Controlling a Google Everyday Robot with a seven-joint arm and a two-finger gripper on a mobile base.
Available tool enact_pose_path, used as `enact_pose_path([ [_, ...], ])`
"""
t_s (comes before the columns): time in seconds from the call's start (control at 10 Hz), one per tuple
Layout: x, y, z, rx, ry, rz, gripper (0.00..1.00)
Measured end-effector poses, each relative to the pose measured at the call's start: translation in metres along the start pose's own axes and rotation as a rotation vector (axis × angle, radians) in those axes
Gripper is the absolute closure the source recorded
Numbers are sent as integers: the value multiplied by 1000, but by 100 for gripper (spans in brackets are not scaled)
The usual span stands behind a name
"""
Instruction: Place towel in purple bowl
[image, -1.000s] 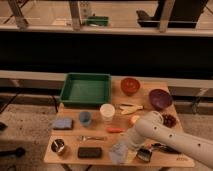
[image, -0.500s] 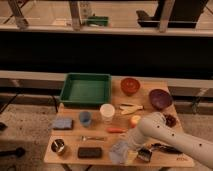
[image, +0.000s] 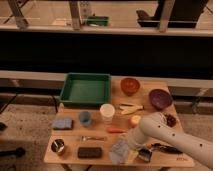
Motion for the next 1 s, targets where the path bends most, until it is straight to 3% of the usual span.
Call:
enact_pose_path([
  [1.0, 11, 1, 5, 5, -38, -23, 23],
])
